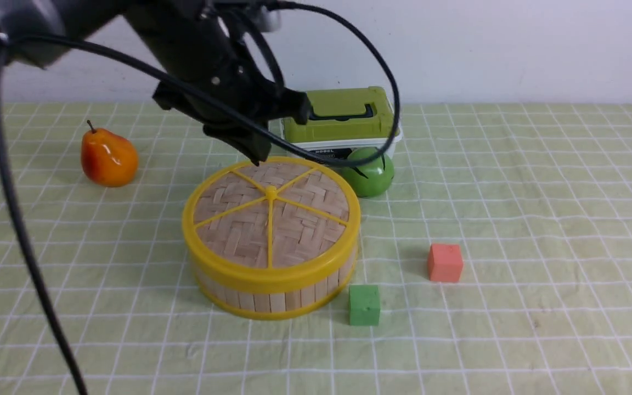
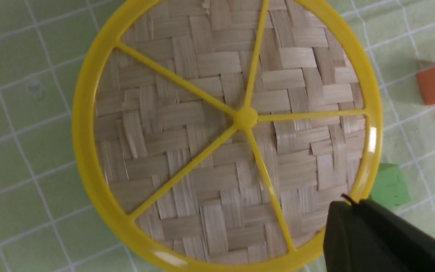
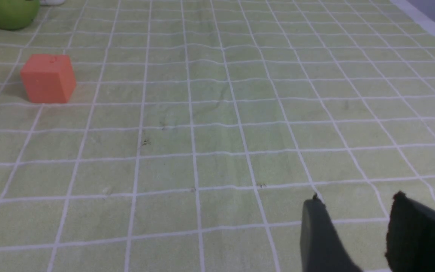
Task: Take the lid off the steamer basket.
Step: Use the left arm to lift the lid of the steamer
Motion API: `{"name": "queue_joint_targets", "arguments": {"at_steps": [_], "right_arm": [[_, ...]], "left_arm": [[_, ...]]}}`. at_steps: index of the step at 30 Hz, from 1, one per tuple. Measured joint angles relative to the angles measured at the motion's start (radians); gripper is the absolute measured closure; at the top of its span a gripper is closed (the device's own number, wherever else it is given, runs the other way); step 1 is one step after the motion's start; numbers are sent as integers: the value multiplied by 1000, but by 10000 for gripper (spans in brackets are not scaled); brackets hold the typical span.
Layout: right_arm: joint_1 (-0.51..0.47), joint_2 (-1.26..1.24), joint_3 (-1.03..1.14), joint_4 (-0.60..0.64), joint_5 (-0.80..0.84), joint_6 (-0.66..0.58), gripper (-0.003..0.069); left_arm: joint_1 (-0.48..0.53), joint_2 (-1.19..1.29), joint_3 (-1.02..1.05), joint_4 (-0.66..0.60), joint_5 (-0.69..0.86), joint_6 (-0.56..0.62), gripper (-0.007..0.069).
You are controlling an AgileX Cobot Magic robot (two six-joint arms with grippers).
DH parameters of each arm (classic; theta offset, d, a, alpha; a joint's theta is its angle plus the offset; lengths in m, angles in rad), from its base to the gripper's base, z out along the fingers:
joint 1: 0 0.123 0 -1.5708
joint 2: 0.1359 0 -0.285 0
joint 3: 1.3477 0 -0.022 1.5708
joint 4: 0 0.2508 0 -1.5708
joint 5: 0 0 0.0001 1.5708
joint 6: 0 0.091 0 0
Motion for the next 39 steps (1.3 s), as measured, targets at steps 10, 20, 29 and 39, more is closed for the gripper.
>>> {"name": "queue_joint_targets", "arguments": {"at_steps": [10,20,29,39], "right_arm": [[0,0,0,0,0,0,418],[0,0,0,0,0,0,417],[0,0,0,0,0,0,417],[0,0,0,0,0,0,417]], "left_arm": [[-42,166,-120,151,31,-38,317],[-42,246,-128,170,-27,-98,299],[-42,265,-128,204,-27,-113,339],[-42,265,-128,193,-8,-113,515]]}}
